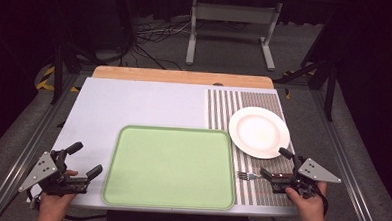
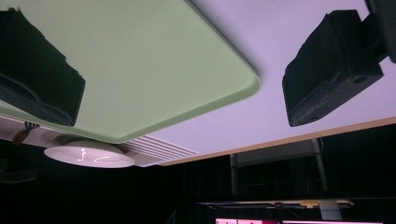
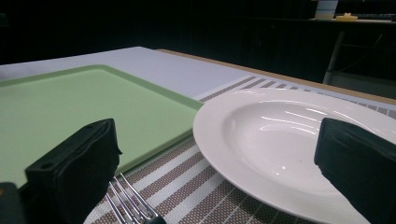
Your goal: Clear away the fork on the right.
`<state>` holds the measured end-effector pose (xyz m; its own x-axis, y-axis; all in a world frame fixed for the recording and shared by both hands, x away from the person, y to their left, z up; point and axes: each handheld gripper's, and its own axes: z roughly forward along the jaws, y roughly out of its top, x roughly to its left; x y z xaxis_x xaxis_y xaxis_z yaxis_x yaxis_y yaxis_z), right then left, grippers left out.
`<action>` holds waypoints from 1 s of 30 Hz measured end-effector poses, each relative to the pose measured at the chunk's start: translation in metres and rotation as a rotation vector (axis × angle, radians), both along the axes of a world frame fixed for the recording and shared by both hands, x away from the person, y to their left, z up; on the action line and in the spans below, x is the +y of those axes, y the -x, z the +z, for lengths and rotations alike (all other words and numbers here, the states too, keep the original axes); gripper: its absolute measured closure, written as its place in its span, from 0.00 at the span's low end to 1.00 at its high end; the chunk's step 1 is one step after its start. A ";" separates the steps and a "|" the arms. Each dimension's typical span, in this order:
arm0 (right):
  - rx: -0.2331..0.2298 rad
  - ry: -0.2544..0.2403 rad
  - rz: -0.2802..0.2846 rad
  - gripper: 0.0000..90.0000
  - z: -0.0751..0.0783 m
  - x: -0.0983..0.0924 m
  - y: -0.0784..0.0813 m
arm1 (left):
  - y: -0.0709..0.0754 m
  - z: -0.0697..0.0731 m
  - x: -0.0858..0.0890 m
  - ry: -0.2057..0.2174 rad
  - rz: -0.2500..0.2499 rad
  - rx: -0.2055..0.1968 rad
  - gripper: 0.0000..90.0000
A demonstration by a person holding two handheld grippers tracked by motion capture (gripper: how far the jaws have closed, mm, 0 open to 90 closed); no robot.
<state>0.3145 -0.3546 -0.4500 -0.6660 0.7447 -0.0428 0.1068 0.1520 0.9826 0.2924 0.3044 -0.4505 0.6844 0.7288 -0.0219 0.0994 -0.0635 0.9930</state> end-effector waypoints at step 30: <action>-0.001 -0.009 0.023 0.01 0.008 0.006 -0.009 | 0.001 0.001 0.000 -0.010 0.008 0.005 0.00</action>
